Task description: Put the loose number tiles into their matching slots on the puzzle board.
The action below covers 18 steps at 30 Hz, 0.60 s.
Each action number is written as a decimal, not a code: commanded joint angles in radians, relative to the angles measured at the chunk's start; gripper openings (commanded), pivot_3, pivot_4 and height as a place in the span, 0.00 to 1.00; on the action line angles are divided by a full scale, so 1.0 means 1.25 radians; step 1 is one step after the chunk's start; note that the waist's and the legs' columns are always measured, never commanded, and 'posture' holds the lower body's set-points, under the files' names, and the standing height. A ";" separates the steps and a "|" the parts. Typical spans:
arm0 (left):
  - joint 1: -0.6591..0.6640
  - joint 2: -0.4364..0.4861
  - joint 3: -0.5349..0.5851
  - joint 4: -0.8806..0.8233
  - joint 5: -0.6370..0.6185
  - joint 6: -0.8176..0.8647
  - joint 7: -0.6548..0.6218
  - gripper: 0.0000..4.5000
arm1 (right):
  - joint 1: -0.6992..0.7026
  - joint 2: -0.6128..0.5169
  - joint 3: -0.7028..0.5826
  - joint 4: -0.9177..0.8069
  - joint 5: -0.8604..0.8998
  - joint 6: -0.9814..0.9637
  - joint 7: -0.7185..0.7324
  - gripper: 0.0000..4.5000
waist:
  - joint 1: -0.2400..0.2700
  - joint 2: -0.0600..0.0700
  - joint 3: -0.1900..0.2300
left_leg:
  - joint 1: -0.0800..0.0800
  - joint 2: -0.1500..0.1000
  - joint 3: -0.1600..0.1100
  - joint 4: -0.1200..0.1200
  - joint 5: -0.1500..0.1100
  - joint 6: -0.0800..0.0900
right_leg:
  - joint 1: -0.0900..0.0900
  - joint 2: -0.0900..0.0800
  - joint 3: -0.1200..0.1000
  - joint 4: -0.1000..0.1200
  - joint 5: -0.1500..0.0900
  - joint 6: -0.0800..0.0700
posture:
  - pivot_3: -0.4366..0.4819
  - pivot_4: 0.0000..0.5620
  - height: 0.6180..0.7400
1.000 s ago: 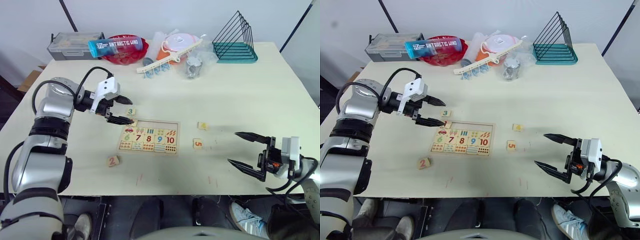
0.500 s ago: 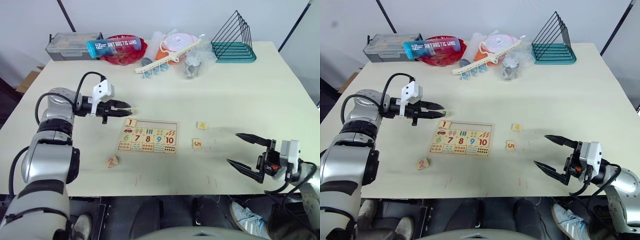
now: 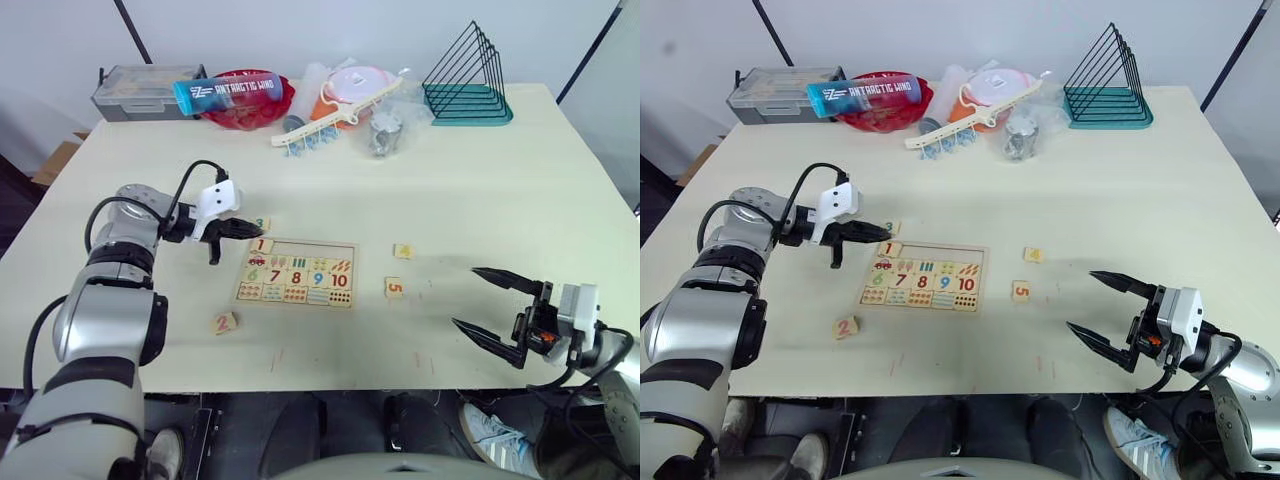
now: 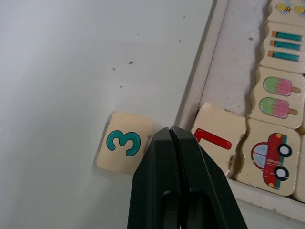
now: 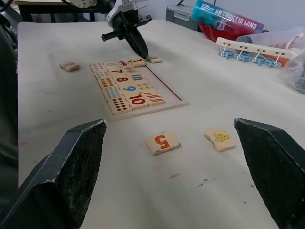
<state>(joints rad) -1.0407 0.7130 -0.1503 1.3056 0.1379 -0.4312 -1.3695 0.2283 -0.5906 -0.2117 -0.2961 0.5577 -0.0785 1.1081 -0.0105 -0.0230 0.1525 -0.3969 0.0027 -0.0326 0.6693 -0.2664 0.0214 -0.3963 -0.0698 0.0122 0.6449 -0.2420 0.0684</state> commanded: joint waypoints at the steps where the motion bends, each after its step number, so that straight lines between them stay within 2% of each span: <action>1: -0.021 0.001 0.012 0.002 0.010 -0.015 0.014 0.00 | 0.003 -0.001 -0.014 -0.023 0.006 -0.017 -0.002 1.00 | 0.000 0.000 0.000 | 0.000 0.000 0.000 0.000 0.000 0.000 | 0.000 0.000 0.000 0.000 0.000 0.000 | 0.48 0.27 1.00; 18: -0.016 0.000 0.029 0.003 0.020 -0.022 -0.021 0.00 | -0.008 -0.005 -0.007 -0.013 0.002 -0.020 0.001 1.00 | 0.000 0.000 0.000 | 0.000 0.000 0.000 0.000 0.000 0.000 | 0.000 0.000 0.000 0.000 0.000 0.000 | 0.48 0.27 1.00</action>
<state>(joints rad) -1.0423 0.7016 -0.1318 1.3086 0.1713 -0.4460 -1.3838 0.2247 -0.5909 -0.2113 -0.2959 0.5541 -0.0885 1.1079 -0.0104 -0.0230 0.1525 -0.3969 0.0027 -0.0325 0.6693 -0.2664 0.0214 -0.3963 -0.0698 0.0122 0.6449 -0.2420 0.0684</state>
